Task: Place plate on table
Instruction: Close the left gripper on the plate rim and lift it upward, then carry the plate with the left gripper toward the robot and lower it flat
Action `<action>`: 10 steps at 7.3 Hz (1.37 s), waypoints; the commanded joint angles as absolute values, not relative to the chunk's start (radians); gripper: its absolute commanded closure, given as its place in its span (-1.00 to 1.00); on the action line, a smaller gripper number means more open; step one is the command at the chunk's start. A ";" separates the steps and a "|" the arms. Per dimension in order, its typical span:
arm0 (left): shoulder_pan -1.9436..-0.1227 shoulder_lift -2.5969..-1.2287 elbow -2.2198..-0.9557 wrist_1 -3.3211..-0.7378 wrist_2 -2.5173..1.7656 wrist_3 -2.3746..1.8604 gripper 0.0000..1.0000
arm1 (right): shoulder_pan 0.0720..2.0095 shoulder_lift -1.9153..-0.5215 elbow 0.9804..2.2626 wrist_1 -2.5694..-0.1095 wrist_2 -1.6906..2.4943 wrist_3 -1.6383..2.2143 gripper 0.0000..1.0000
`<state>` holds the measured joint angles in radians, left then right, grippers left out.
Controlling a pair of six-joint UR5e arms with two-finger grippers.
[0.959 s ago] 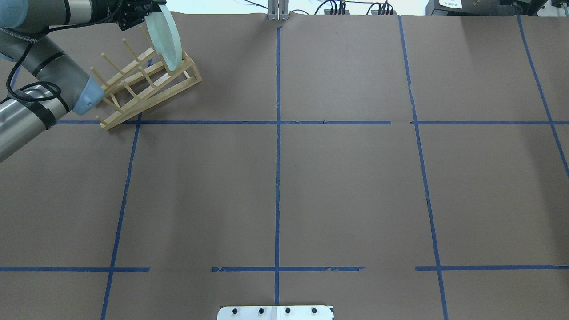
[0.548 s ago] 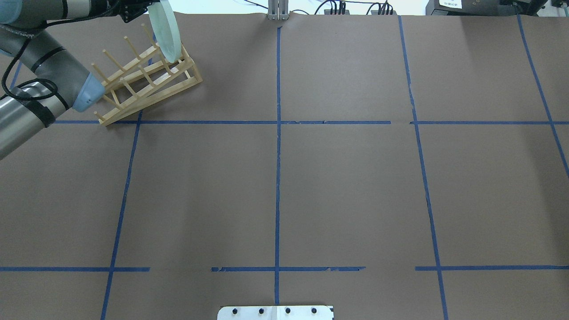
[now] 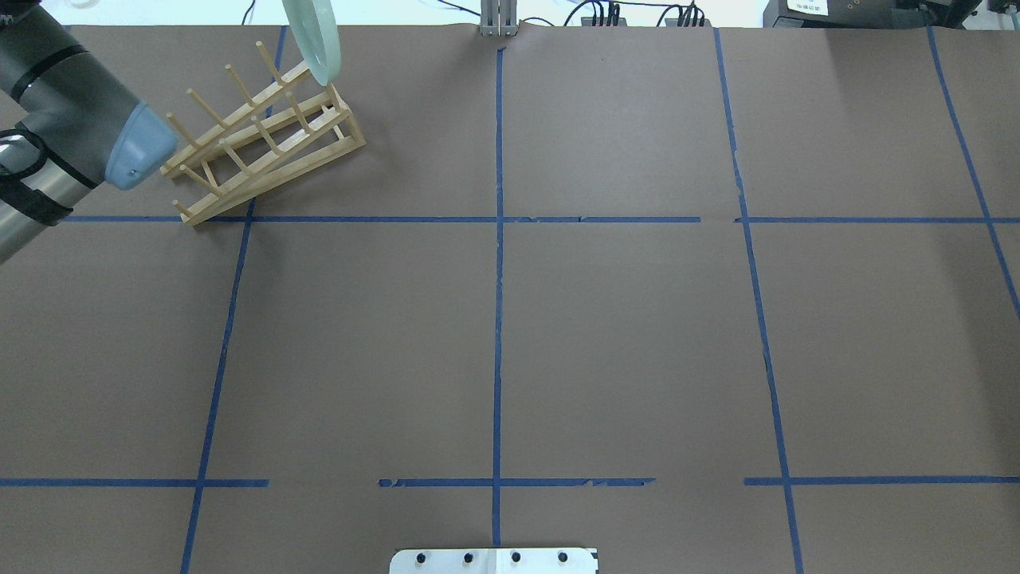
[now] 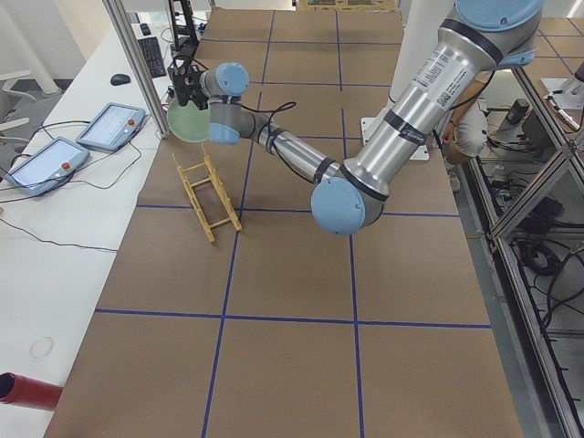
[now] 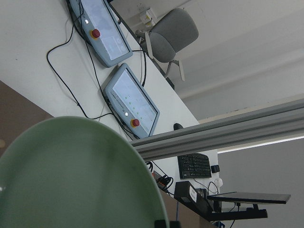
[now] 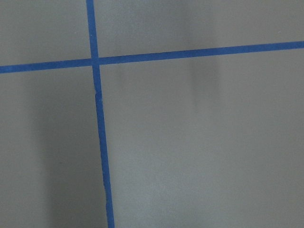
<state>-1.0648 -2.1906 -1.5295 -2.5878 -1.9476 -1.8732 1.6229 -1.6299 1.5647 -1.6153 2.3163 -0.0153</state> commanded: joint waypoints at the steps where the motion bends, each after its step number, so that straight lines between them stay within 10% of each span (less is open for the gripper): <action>1: -0.949 -2.177 -1.695 -2.192 -1.925 -1.905 1.00 | 1.623 -1.629 1.565 -1.615 2.316 -0.015 -1.00; 6: -0.635 -2.378 -1.622 -1.302 -1.845 -1.616 1.00 | 1.623 -1.629 1.565 -1.615 2.316 -0.015 -1.00; 10: -0.531 -2.491 -1.355 -1.247 -1.835 -1.525 1.00 | 1.623 -1.631 1.565 -1.615 2.316 -0.015 -1.00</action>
<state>-0.5542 -2.4902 -1.3798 -1.2535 -1.8397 -1.5506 1.6229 -1.6300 1.5646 -1.6153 2.3163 -0.0154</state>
